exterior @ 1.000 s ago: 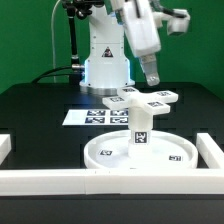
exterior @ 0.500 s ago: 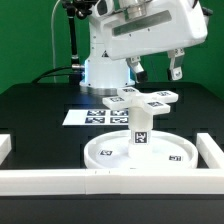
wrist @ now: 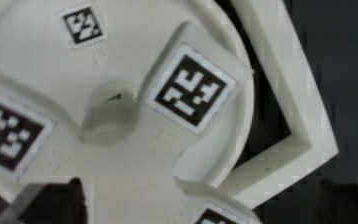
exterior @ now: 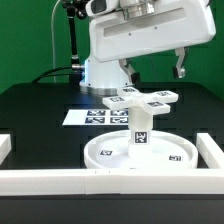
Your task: Assemble round table
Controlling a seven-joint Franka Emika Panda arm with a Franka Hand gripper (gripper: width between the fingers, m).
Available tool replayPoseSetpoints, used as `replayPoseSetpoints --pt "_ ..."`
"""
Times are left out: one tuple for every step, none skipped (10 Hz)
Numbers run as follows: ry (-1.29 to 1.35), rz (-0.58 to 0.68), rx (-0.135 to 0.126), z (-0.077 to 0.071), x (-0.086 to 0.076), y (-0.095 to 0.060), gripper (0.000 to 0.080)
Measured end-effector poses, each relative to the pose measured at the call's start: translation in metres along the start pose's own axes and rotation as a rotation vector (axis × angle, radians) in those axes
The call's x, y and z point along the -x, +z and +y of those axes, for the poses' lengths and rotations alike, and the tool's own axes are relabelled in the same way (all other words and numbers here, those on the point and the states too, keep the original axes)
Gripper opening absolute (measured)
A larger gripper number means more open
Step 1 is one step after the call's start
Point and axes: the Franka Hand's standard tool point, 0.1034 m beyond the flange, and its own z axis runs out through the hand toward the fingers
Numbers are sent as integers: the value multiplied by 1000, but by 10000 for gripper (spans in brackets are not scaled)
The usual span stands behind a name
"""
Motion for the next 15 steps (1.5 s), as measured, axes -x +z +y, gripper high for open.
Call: replayPoseSetpoints --pt "-160 -16 24 -1 1 0 649" --pt "-324 -58 53 -3 2 0 649" --pt "-443 -78 80 -6 1 0 649" --pt "-517 -80 80 -6 1 0 649" --pt "-590 -83 77 -4 1 0 649" --pt "-645 -86 75 -4 0 0 649" --pt "-691 -88 74 -3 0 0 649" --pt "-817 -93 71 -1 -1 0 649" --pt "-981 -102 65 3 -2 1 649" --pt "-1068 -111 66 6 -2 3 649" --pt "-1198 -125 73 8 -2 5 649" --pt "-1275 -133 76 9 -2 5 649" --pt "-1338 -144 81 10 -2 8 649" --pt "-1438 -161 82 13 -2 12 649" --pt "-1500 -171 77 16 -1 14 649"
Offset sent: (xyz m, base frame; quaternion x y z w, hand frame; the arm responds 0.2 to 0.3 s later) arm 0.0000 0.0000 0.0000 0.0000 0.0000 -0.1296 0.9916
